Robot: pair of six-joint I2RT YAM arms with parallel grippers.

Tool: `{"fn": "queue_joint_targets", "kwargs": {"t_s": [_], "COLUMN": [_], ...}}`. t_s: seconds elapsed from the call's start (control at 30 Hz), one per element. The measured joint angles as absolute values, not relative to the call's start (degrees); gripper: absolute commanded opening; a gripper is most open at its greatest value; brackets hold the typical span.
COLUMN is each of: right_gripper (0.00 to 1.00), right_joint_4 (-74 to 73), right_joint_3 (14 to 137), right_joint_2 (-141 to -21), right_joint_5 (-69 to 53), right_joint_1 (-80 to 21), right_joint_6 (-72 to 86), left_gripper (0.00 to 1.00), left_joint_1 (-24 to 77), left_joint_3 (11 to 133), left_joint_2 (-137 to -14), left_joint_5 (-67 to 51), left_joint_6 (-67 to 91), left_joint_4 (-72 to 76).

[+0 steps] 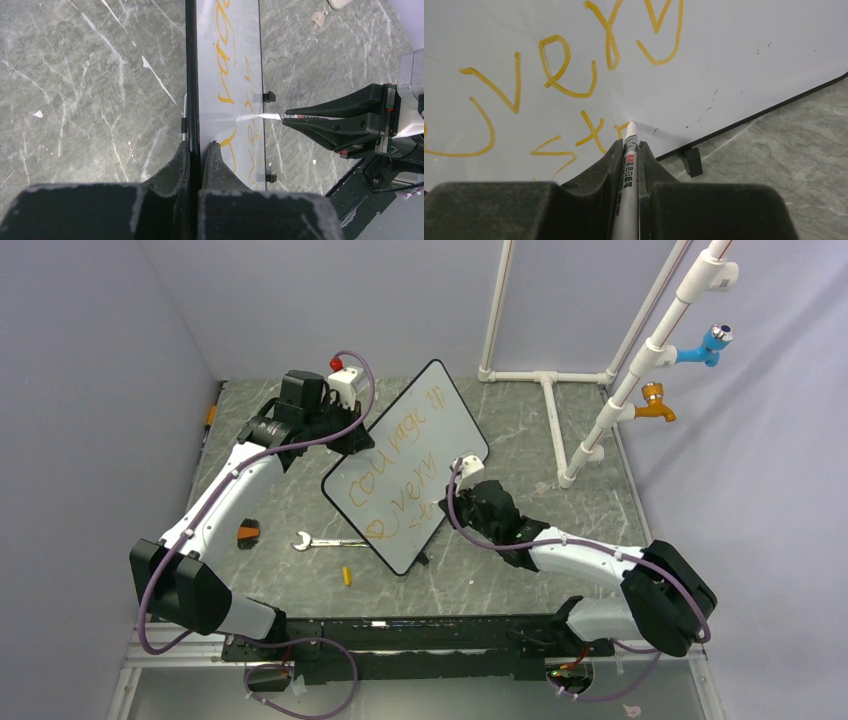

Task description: Write a sentence on the whiteboard

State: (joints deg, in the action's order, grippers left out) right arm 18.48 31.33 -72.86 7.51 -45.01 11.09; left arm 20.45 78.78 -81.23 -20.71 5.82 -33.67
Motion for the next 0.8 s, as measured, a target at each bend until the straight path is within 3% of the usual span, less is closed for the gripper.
{"fn": "queue_joint_targets", "kwargs": {"t_s": [0.8], "right_gripper": [0.0], "right_joint_4": [18.9], "right_joint_3": [32.99], "right_joint_2": [-73.82], "right_joint_5": [5.17], "right_joint_1": [-42.98], "right_joint_6": [10.63], "left_gripper": [0.0], "left_joint_1": [20.45], "left_joint_3": [78.78], "left_joint_2": [-81.23], "left_joint_5": [-20.71], "left_joint_6": [5.85], "left_joint_4": [-33.69]}}
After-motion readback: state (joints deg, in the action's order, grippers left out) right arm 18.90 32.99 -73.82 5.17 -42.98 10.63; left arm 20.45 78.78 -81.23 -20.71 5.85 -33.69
